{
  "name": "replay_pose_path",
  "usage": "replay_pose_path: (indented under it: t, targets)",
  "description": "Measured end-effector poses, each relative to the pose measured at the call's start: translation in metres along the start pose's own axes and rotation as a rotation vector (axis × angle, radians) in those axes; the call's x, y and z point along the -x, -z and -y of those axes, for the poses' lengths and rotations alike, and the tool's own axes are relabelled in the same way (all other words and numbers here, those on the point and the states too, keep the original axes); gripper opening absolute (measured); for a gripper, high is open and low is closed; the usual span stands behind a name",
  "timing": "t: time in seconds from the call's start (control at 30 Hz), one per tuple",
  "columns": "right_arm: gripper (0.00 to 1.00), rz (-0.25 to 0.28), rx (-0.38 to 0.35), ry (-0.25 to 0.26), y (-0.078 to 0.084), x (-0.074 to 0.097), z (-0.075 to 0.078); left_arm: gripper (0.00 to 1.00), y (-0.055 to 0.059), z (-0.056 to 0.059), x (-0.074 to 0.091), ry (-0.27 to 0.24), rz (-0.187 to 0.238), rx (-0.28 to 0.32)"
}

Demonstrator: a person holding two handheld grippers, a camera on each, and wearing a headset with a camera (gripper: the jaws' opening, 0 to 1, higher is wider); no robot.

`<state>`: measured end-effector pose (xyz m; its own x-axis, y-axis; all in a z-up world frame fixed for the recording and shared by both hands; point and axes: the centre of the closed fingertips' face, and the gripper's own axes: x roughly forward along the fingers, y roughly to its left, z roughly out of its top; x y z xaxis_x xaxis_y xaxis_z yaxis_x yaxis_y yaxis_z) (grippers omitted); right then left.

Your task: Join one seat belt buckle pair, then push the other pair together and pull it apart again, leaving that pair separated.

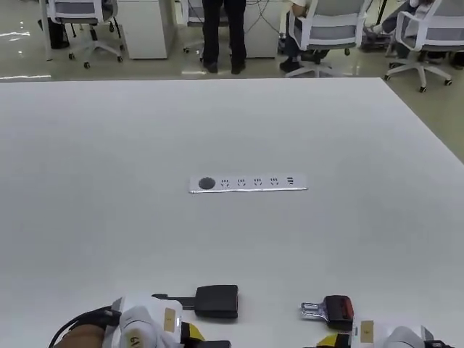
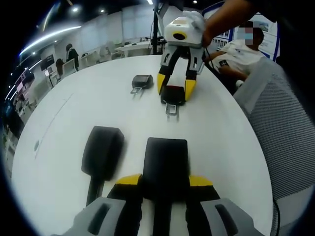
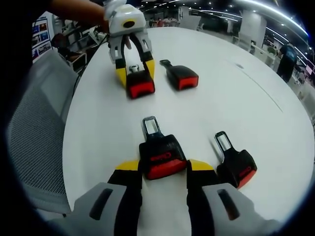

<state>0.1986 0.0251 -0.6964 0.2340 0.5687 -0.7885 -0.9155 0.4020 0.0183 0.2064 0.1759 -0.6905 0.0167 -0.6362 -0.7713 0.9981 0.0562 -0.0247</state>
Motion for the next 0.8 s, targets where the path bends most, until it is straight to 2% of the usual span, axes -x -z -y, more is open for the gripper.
replay_pose_path:
  t: [0.47,0.8]
  targets:
    - [0.33,0.043,0.023,-0.018,-0.033,-0.021,-0.013,0.34,0.001,-0.001,0.001,0.008,-0.022,-0.01]
    - [0.33,0.077,0.016,-0.04,-0.048,-0.035,-0.019,0.34,0.001,-0.001,0.002,0.014,-0.032,-0.017]
